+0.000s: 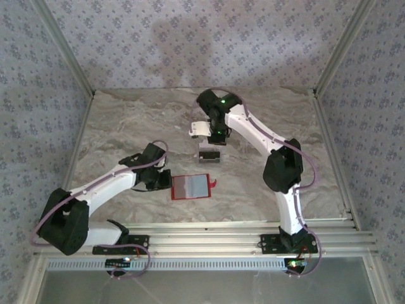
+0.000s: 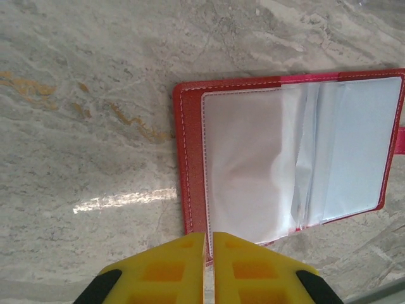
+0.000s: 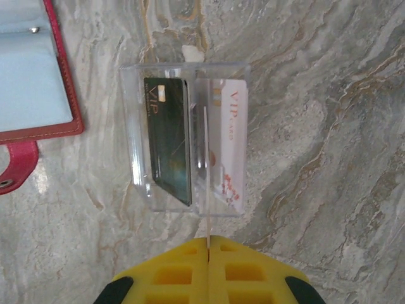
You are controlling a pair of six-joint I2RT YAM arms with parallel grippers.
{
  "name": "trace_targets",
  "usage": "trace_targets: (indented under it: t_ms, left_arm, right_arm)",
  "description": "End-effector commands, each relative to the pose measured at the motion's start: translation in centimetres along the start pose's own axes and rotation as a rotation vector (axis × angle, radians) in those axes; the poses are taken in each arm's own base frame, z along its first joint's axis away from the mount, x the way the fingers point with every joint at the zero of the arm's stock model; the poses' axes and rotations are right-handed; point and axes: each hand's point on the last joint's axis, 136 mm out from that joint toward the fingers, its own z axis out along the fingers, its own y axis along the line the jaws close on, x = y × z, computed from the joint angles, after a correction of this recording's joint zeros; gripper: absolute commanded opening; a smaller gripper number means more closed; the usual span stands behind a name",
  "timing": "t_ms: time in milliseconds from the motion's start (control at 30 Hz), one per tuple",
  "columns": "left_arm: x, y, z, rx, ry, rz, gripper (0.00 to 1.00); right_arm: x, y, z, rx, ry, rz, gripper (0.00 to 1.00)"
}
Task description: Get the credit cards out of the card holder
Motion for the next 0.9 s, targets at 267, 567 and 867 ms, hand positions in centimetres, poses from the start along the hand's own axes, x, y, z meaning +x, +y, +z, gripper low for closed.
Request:
trace_targets:
  t_ms: [267, 567, 867]
  left_arm:
    - [0.8, 1.1, -1.0, -0.031, -0.017, -0.024, 0.13]
    - [0.9, 1.4, -1.2, -0.036, -0.022, -0.033, 0.13]
    - [0.9, 1.4, -1.3, -0.037, -0.022, -0.031, 0.13]
  right_arm:
    - [0.6, -0.4, 2.9, -0.064, 0.077, -0.181, 0.00]
    - [0.5, 0.5, 5.3, -0.131, 0.080, -0.185, 0.00]
    - [0.4, 0.4, 6.1, -0.126, 0.093, -0.185, 0.11]
